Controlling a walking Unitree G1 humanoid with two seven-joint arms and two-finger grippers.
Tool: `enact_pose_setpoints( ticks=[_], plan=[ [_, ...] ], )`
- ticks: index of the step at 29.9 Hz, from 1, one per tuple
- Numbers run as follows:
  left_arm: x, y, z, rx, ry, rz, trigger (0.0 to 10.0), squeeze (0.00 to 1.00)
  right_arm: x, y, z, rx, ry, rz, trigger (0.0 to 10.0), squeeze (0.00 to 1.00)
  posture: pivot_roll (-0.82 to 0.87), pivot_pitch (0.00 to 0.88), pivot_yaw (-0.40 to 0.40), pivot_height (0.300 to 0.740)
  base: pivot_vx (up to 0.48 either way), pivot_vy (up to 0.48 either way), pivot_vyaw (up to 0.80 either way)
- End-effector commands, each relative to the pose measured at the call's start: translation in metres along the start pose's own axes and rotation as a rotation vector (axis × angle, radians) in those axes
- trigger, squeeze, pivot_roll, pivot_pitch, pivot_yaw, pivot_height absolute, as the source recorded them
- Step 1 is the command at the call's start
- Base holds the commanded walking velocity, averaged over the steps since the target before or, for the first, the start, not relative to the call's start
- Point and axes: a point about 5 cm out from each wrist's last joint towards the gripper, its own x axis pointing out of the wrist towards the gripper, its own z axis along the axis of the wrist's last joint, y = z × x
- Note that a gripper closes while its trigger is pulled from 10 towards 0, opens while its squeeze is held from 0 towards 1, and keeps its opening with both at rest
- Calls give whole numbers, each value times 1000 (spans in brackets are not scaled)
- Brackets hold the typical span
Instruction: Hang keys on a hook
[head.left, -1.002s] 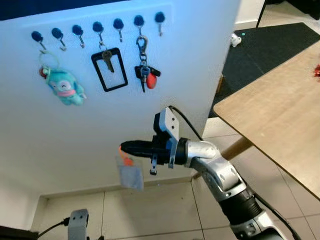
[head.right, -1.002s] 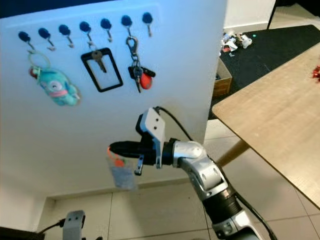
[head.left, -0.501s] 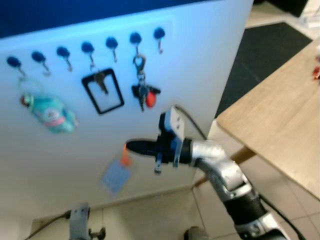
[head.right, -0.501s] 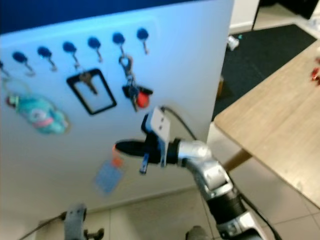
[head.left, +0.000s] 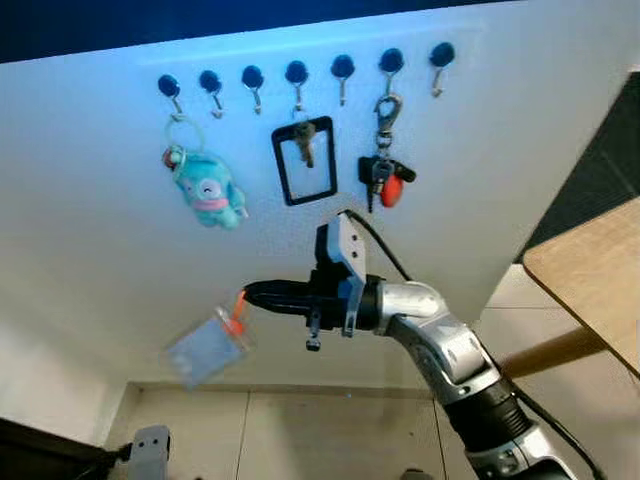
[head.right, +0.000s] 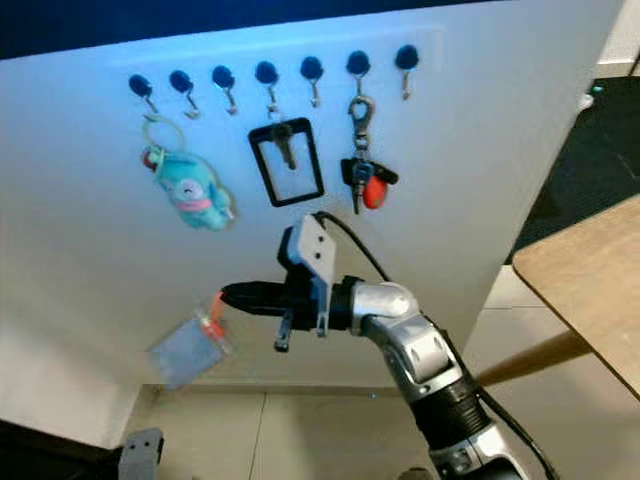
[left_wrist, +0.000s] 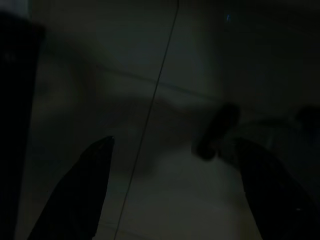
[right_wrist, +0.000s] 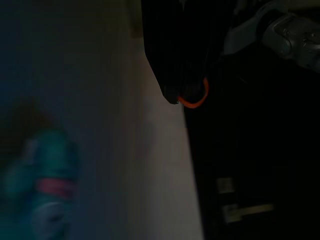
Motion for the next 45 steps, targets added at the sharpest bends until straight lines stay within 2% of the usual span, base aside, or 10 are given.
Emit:
enact_pose_setpoints(
  ticks=[1,11,14,20,23,30,32,40,41,45],
  plan=[
    [-4,18,9,-19,-42,49,10000,0,4,1,9,-16,-33,10,10000,0,-121,116,121,740,0,0,0],
    [-16,40,103,-85,-431,-47,10000,0,0,-1,30,-31,-90,69,10000,0,-110,110,106,740,0,0,0],
    [-18,42,110,-77,-458,-76,10000,0,-1,-2,31,-37,-89,77,10000,0,-110,110,106,740,0,0,0],
    [-31,35,132,1,-582,-371,10000,0,-5,-9,38,-52,-100,51,10000,0,-109,108,99,740,0,0,0],
    [-48,33,147,0,-706,-624,10000,0,-9,-13,40,-59,-94,33,10000,0,-108,109,96,740,0,0,0],
    [-73,39,156,74,-776,-867,10000,0,-16,-18,42,-52,-81,27,10000,0,-98,114,88,740,0,0,0],
    [-92,42,161,123,-800,-990,10000,0,-20,-21,44,-45,-80,28,10000,0,-95,117,84,740,0,0,0],
    [-139,34,184,316,-911,-1177,10000,0,-23,-28,51,-26,-112,2,10000,0,-90,117,79,740,0,0,0],
    [-155,30,194,371,-958,-1218,10000,0,-16,-31,49,-17,-118,-27,10000,0,-87,116,65,740,0,0,0],
    [-173,22,206,440,-1017,-1262,10000,0,-2,-31,46,7,-132,-54,10000,0,-83,116,58,740,0,0,0]
  ],
)
